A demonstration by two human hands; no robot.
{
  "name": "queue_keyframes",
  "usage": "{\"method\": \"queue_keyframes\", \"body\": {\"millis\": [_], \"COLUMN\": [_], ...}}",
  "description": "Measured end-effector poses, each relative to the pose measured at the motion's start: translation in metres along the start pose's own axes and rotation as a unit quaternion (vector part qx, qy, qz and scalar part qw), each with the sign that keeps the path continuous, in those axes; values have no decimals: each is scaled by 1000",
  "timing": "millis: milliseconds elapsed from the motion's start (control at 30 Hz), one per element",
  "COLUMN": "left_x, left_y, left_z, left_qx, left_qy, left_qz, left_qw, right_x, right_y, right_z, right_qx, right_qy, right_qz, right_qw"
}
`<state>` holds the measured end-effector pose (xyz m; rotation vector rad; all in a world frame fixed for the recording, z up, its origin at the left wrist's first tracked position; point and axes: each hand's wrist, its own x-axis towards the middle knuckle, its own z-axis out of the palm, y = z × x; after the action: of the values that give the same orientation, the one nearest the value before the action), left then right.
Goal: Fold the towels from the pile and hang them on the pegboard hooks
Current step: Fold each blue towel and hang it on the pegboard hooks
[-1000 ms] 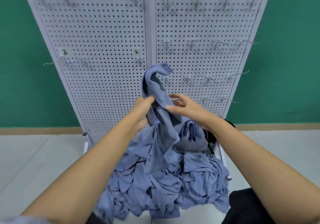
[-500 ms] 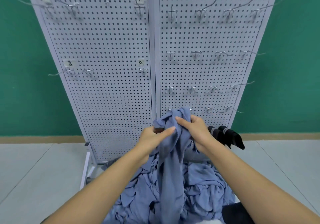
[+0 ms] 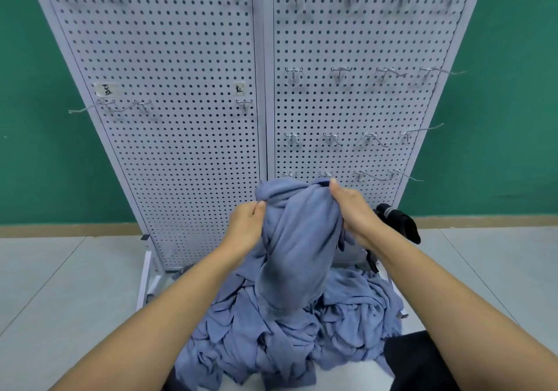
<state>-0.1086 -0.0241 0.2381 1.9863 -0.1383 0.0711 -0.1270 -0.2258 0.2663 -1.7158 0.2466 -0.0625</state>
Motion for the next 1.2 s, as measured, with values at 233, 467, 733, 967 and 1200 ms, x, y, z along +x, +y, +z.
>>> {"method": "queue_keyframes", "body": {"millis": [233,467,733,967,1200], "left_x": [13,16,14,12,11], "left_y": [7,0,-1,6,1], "left_z": [-42,-67,-75,-83,-71], "left_qx": [-226,-219,-245,-376,-53], "left_qy": [51,27,20,-76,8], "left_qz": [-179,-164,-183,-140,-104], "left_qw": [956,961,952,913,993], "right_x": [7,4,1,1,3], "right_y": [5,3,9,6,13], "right_z": [-31,-51,-62,-69,-71], "right_qx": [0,88,20,160,-96], "right_qy": [64,-14,30,-34,29], "right_qz": [28,78,85,32,2], "right_qw": [998,993,996,986,995]}}
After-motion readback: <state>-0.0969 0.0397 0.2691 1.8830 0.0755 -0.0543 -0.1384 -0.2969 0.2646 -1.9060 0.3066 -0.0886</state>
